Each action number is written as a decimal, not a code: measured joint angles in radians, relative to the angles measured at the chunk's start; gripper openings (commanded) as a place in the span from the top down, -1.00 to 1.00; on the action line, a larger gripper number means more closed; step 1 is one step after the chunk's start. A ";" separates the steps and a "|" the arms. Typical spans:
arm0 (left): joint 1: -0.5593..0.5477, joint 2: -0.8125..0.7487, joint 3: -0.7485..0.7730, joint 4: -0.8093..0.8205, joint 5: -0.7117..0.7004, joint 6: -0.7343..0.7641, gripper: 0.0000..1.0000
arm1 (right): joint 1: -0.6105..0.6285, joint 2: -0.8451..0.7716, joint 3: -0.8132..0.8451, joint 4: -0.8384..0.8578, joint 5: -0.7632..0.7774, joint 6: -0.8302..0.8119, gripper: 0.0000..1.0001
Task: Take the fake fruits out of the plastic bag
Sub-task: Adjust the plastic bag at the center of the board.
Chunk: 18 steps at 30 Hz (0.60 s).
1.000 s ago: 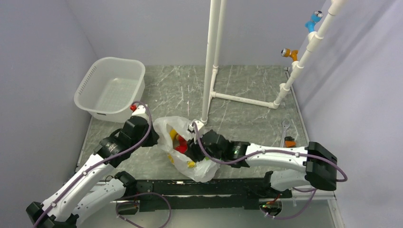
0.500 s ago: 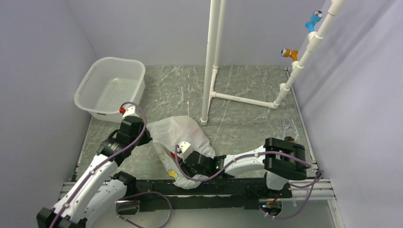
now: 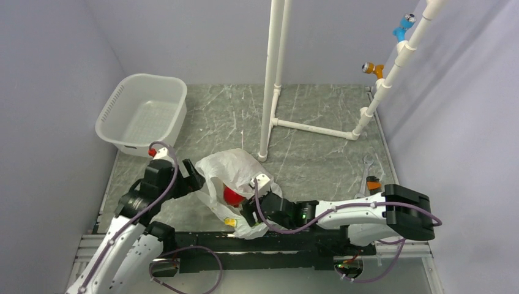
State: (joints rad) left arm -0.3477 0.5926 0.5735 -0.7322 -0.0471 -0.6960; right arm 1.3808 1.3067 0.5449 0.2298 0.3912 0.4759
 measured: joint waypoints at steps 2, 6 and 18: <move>0.000 -0.066 0.033 -0.043 0.032 -0.002 -0.99 | 0.000 -0.024 -0.026 0.000 0.017 0.007 -0.45; 0.000 -0.169 0.139 -0.119 0.120 0.007 -0.99 | 0.000 -0.039 -0.053 -0.004 0.052 0.021 -0.40; -0.006 -0.315 0.003 -0.019 0.660 0.002 -0.88 | 0.000 -0.041 -0.052 -0.013 0.162 0.071 -0.08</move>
State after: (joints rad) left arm -0.3538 0.2779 0.5762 -0.7517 0.6132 -0.6945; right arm 1.3804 1.2655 0.4927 0.2173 0.5529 0.5468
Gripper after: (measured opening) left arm 0.945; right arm 0.575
